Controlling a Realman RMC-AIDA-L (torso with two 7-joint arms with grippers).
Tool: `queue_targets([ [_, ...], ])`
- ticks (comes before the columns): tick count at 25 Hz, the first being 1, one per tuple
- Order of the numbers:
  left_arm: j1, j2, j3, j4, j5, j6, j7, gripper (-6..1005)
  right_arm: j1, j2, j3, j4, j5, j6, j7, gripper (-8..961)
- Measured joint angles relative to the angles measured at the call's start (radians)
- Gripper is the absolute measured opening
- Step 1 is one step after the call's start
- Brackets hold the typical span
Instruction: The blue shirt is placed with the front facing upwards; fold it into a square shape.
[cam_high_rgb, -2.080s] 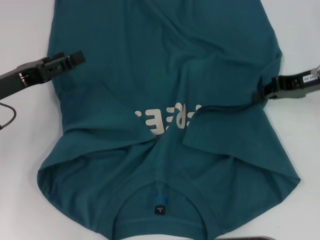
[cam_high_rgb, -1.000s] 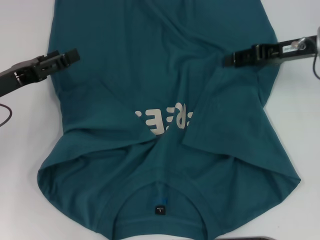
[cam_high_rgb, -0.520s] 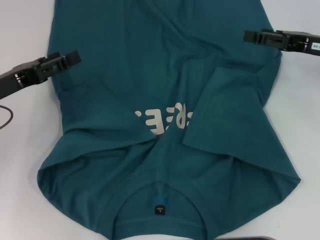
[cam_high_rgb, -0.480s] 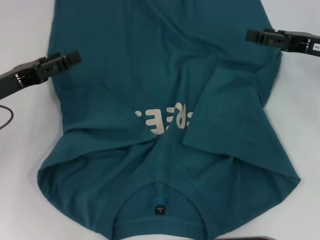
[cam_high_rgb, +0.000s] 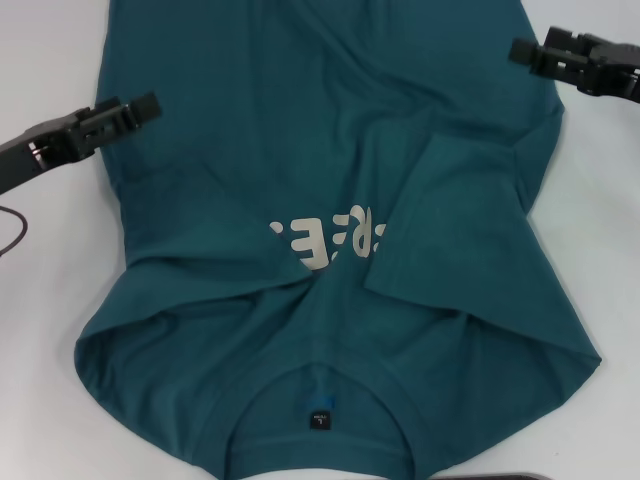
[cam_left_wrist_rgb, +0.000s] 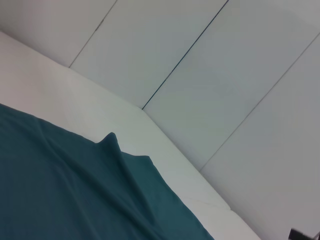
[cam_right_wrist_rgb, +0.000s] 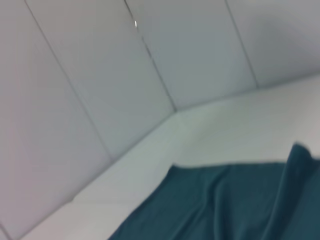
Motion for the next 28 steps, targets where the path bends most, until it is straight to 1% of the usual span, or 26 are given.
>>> queue_targets([
  [2,0.004,0.000,0.004,0.000,0.000,0.003,0.002,916,-0.005,0.019,0.026,0.000,0.021,0.007,-0.043,908],
  [3,0.006,0.000,0.004,-0.001,0.000,0.006,0.003,916,-0.012,0.032,0.059,0.001,0.047,0.022,-0.068,907],
  [8,0.018,0.000,-0.012,-0.006,-0.011,0.052,0.004,914,-0.031,0.038,0.097,0.012,0.100,0.009,-0.099,906],
  [12,0.039,0.008,-0.007,-0.007,-0.012,0.072,-0.007,912,-0.051,0.032,0.090,0.013,0.099,-0.023,-0.098,905],
  [16,0.074,0.031,0.003,-0.009,0.008,0.132,-0.011,910,-0.082,0.034,0.100,0.005,0.098,-0.053,-0.082,906],
  [18,0.104,0.054,0.017,-0.009,0.021,0.194,-0.013,909,-0.094,0.029,0.100,0.008,0.098,-0.073,-0.069,907],
  [20,0.128,0.072,0.030,-0.009,0.047,0.237,-0.016,908,-0.099,0.025,0.099,0.011,0.095,-0.090,-0.048,908],
  [22,0.149,0.087,0.039,-0.010,0.074,0.262,-0.021,907,-0.102,0.024,0.099,0.011,0.093,-0.099,-0.023,909],
  [23,0.175,0.098,0.043,-0.011,0.105,0.272,-0.024,907,-0.102,0.024,0.098,0.011,0.093,-0.103,-0.013,909],
  [24,0.175,0.098,0.043,-0.011,0.105,0.272,-0.024,907,-0.102,0.024,0.095,0.010,0.092,-0.107,-0.005,907],
  [28,0.212,0.115,0.041,-0.013,0.151,0.292,-0.025,908,-0.090,0.024,0.086,0.006,0.082,-0.116,0.026,901],
])
